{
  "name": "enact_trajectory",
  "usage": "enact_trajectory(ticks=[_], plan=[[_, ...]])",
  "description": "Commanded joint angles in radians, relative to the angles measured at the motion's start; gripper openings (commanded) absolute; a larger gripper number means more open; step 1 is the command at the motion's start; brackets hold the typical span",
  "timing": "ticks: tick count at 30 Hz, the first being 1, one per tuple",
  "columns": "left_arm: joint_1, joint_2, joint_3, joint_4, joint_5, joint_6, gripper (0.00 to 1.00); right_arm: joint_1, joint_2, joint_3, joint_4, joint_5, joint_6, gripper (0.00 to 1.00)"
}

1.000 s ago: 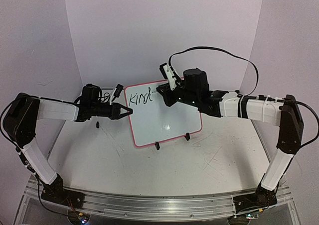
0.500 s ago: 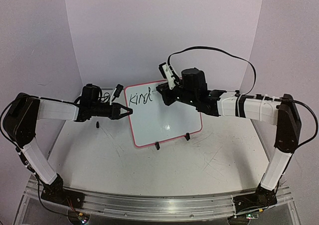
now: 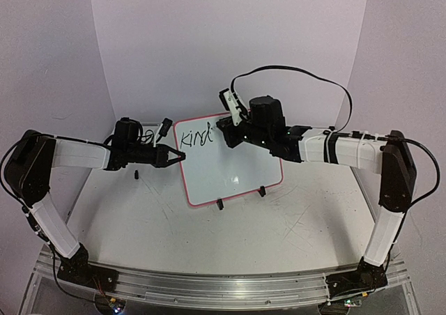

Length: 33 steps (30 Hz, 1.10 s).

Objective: Write a sentence on the whiteboard

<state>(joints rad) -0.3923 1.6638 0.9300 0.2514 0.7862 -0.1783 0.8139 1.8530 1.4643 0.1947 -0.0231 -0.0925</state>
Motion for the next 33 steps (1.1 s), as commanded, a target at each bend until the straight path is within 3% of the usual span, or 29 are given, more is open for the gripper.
enact_trajectory(ticks=[1, 19, 33], plan=[[0.018, 0.022, 0.035, -0.036, -0.226, 0.105, 0.00, -0.003, -0.005, 0.021, 0.009, 0.023, 0.015, 0.00], [0.018, 0.024, 0.045, -0.044, -0.224, 0.105, 0.00, 0.005, -0.055, -0.096, 0.008, 0.001, 0.068, 0.00], [0.018, 0.028, 0.051, -0.055, -0.219, 0.108, 0.00, 0.007, -0.045, -0.079, 0.023, 0.035, 0.066, 0.00]])
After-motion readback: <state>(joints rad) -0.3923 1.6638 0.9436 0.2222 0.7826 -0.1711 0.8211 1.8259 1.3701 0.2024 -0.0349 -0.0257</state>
